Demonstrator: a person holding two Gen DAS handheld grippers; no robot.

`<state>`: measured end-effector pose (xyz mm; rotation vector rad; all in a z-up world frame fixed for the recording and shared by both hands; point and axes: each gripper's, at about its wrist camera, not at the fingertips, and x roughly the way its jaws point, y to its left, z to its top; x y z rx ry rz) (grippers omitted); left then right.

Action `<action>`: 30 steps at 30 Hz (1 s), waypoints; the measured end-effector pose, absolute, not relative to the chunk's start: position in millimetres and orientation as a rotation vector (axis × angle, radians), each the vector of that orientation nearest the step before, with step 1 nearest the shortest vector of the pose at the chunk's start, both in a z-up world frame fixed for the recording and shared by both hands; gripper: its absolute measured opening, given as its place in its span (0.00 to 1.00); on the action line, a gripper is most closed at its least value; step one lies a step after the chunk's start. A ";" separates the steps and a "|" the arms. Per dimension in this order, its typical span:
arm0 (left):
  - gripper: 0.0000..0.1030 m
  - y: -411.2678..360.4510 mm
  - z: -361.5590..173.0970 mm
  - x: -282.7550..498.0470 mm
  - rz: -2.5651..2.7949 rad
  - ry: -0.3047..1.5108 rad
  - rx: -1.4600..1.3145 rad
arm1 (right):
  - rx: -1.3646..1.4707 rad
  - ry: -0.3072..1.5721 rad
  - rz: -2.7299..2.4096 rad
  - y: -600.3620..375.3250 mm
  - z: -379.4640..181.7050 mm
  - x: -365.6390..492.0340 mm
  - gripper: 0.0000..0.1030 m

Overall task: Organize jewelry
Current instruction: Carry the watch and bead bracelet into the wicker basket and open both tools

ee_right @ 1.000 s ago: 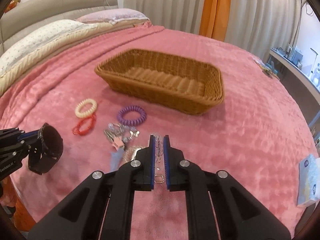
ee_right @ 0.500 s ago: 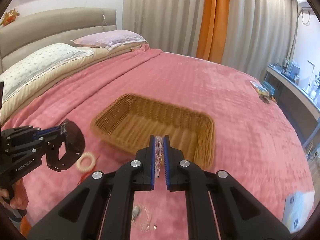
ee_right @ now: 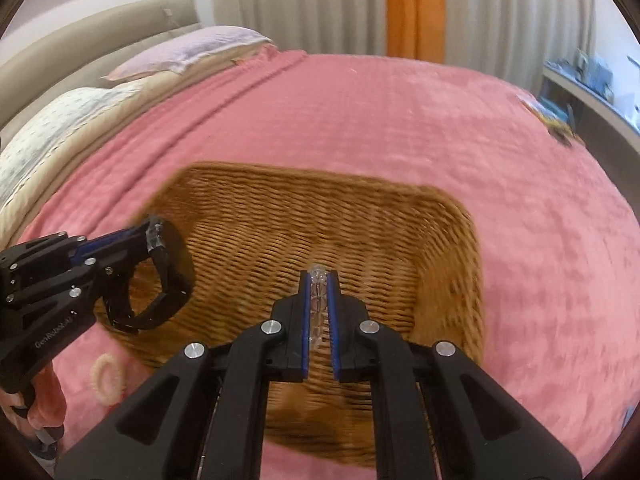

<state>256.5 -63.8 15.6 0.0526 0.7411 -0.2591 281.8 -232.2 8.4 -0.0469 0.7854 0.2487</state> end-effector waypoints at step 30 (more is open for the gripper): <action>0.51 11.0 97.2 121.2 -0.342 0.512 -0.173 | -0.056 0.635 0.306 -226.5 73.3 149.2 0.44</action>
